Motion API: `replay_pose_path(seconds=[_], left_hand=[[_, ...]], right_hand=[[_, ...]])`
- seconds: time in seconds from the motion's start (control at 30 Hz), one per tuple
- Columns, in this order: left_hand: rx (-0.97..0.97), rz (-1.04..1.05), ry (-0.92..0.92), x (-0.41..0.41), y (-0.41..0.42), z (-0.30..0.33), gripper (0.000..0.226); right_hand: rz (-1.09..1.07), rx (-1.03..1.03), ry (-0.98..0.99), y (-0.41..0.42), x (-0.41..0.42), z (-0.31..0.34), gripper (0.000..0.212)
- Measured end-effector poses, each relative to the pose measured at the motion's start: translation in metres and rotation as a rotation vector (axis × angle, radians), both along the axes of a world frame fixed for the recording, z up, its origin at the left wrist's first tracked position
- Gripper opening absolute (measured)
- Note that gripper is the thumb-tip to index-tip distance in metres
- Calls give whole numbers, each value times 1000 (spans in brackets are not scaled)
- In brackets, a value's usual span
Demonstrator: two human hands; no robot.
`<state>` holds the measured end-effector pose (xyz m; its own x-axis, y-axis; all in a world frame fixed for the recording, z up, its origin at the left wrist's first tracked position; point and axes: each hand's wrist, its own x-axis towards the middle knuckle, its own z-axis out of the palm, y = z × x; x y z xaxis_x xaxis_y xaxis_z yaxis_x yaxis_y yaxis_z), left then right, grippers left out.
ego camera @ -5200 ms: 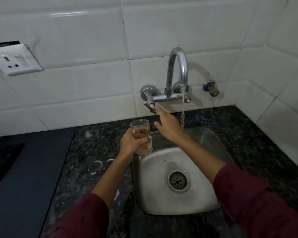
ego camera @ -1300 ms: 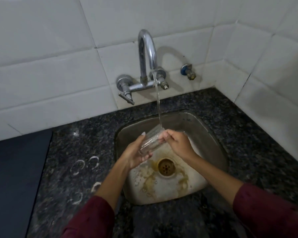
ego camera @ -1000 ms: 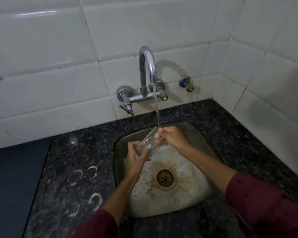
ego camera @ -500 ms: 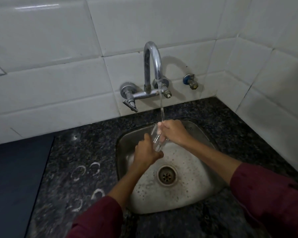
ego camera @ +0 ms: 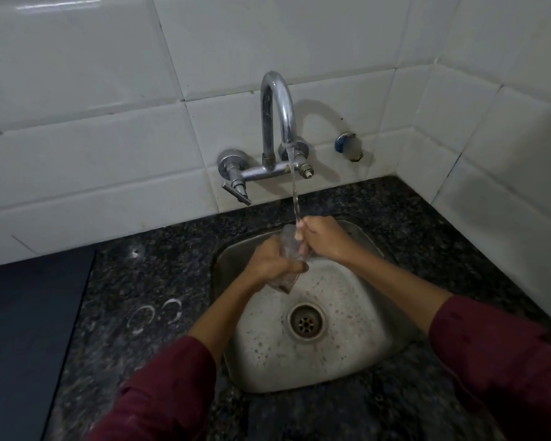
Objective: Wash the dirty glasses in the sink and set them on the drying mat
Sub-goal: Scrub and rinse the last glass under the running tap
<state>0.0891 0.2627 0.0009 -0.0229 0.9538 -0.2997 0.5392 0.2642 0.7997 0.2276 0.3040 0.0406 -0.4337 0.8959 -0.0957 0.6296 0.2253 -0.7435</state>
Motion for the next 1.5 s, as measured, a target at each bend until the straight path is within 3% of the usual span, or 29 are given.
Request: replay_pose_path(seconds=[0.07, 0.1, 0.17, 0.23, 0.33, 0.37, 0.43, 0.57, 0.63, 0.7, 0.8, 0.93, 1.03, 1.07, 1.13, 1.2, 1.27, 1.43, 1.5], left_hand=[[139, -14, 455, 15, -6, 5, 74], [204, -14, 580, 20, -8, 4, 75], [292, 4, 611, 22, -9, 3, 76], [269, 7, 310, 13, -6, 7, 72], [51, -15, -517, -5, -4, 17, 38], [-46, -21, -687, -8, -5, 17, 29], [-128, -28, -784, -11, -7, 12, 21], [26, 34, -592, -1, -6, 3, 23], [65, 96, -295, 7, -1, 1, 31], [51, 151, 47, 12, 5, -2, 54], [52, 129, 252, 20, 5, -3, 76], [78, 12, 424, 31, -8, -10, 81], [36, -74, 453, 28, -18, -24, 81], [-1, -88, 420, 26, -21, -30, 79], [-113, -59, 233, 23, -28, -37, 69], [-195, -37, 9, 20, -34, -43, 39], [-316, -6, -173, 18, -39, -47, 21], [-669, 192, -528, 5, -42, -57, 54], [-711, 222, -606, 0, -41, -62, 46]], right_hand=[[-37, 16, -174, 7, -10, 5, 21], [-52, 26, -247, 8, -14, 8, 18], [-59, 41, -247, 9, -15, 13, 16], [-25, 77, -78, 7, -9, 13, 24], [124, 145, 173, 0, 2, 7, 27], [174, 142, 214, -1, 5, 4, 26], [203, 118, 205, 0, 6, 0, 28], [149, 160, 26, 0, 3, -5, 22], [156, 211, -167, 2, -1, -5, 17], [152, 244, -341, 1, -7, 0, 16], [101, 226, -472, -2, -15, 5, 15], [25, 31, -466, -1, -21, -6, 13], [-78, -194, -258, -4, -18, -27, 35], [-100, -269, -186, -7, -16, -33, 38], [-111, -388, -111, -15, -14, -41, 23], [-130, -437, -67, -22, -12, -49, 6], [-180, -462, -11, -24, -9, -63, 12], [-295, -574, 119, -35, 1, -78, 19], [-319, -589, 147, -37, 6, -82, 21]])
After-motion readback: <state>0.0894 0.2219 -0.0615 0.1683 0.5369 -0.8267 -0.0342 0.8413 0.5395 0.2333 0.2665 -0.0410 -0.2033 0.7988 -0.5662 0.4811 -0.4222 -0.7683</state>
